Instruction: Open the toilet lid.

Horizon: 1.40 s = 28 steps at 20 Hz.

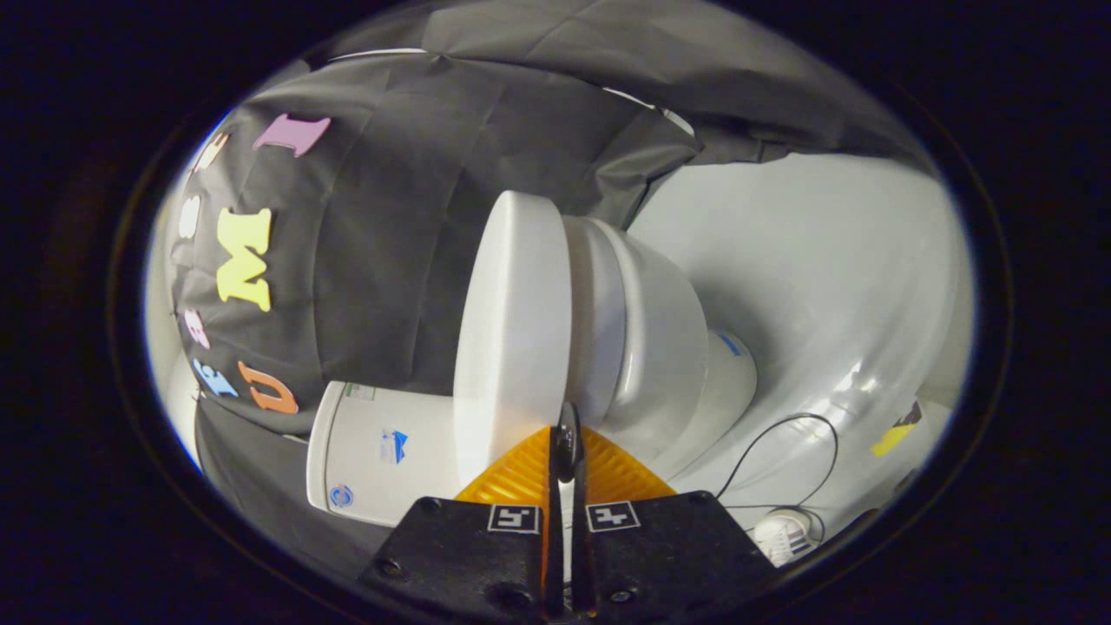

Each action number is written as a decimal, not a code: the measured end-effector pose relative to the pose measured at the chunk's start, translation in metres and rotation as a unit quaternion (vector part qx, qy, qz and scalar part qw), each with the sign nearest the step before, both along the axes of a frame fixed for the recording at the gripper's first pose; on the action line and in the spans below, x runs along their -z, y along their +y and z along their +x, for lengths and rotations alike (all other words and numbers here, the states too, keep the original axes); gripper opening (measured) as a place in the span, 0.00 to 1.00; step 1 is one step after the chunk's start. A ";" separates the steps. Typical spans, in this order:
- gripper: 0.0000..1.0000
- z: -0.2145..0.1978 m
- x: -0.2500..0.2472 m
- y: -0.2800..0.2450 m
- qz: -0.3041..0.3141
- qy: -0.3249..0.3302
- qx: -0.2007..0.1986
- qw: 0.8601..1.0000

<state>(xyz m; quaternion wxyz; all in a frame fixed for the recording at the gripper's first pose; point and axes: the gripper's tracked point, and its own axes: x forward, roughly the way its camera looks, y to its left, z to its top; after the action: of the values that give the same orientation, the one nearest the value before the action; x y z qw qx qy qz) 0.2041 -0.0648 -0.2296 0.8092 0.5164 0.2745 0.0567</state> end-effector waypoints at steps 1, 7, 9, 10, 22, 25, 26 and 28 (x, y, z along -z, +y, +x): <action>0.07 0.000 -0.005 0.001 -0.012 -0.005 -0.001 1.000; 0.08 -0.003 -0.030 0.005 -0.079 -0.022 0.001 0.997; 0.08 -0.003 -0.039 0.007 -0.096 -0.026 0.004 0.995; 0.08 -0.004 -0.043 0.008 -0.103 -0.030 0.005 0.994; 0.06 -0.010 -0.096 0.033 -0.155 -0.057 0.015 0.986; 0.06 -0.012 -0.115 0.044 -0.170 -0.068 0.016 0.983; 0.06 -0.012 -0.120 0.047 -0.179 -0.073 0.015 0.981; 0.06 -0.013 -0.129 0.055 -0.198 -0.079 0.016 0.977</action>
<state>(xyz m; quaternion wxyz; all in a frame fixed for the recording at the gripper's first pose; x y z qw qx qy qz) 0.1910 -0.0098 -0.1001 0.9152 0.3443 0.2073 0.0286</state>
